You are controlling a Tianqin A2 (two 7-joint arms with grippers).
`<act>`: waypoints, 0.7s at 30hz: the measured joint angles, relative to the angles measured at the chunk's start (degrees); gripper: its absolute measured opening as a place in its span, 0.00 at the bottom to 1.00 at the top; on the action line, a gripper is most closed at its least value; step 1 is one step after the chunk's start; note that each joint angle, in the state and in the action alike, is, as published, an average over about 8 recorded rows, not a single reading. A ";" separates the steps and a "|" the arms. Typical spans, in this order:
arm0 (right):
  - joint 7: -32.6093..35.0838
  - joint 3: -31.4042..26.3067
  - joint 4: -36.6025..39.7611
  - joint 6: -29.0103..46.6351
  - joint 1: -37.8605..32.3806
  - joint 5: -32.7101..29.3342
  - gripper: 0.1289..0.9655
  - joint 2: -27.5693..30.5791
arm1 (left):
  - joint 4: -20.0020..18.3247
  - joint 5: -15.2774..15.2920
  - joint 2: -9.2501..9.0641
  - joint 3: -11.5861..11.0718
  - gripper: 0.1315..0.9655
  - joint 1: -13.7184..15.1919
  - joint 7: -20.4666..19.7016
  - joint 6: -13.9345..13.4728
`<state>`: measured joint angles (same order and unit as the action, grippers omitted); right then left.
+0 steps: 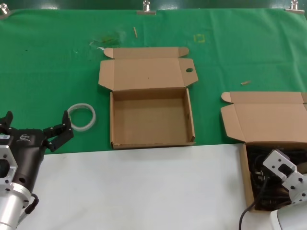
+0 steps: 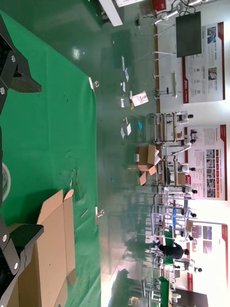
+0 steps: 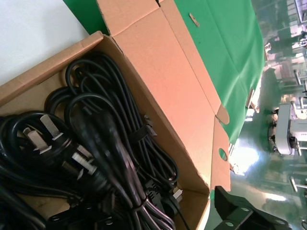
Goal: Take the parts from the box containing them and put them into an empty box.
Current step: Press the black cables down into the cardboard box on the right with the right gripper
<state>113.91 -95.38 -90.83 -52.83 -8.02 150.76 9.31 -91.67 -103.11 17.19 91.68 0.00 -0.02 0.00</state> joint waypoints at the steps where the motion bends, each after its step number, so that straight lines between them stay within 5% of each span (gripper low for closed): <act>1: -0.08 -0.05 0.14 0.06 -0.10 0.00 0.75 0.00 | 0.00 0.00 0.00 0.00 1.00 0.00 0.00 0.00; 12: -1.07 -1.01 2.22 0.92 -1.40 0.78 0.45 0.00 | 0.00 0.00 0.00 0.00 1.00 0.00 0.00 0.00; 16: -1.46 -1.53 2.86 1.48 -1.80 1.82 0.45 0.00 | 0.00 0.00 0.00 0.00 1.00 0.00 0.00 0.00; 21: -1.92 -2.25 3.13 2.14 -2.10 3.51 0.31 0.00 | 0.00 0.00 0.00 0.00 1.00 0.00 0.00 0.00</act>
<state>111.99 -97.63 -87.70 -50.69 -10.13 154.27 9.32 -91.67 -103.11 17.19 91.68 0.00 -0.02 0.00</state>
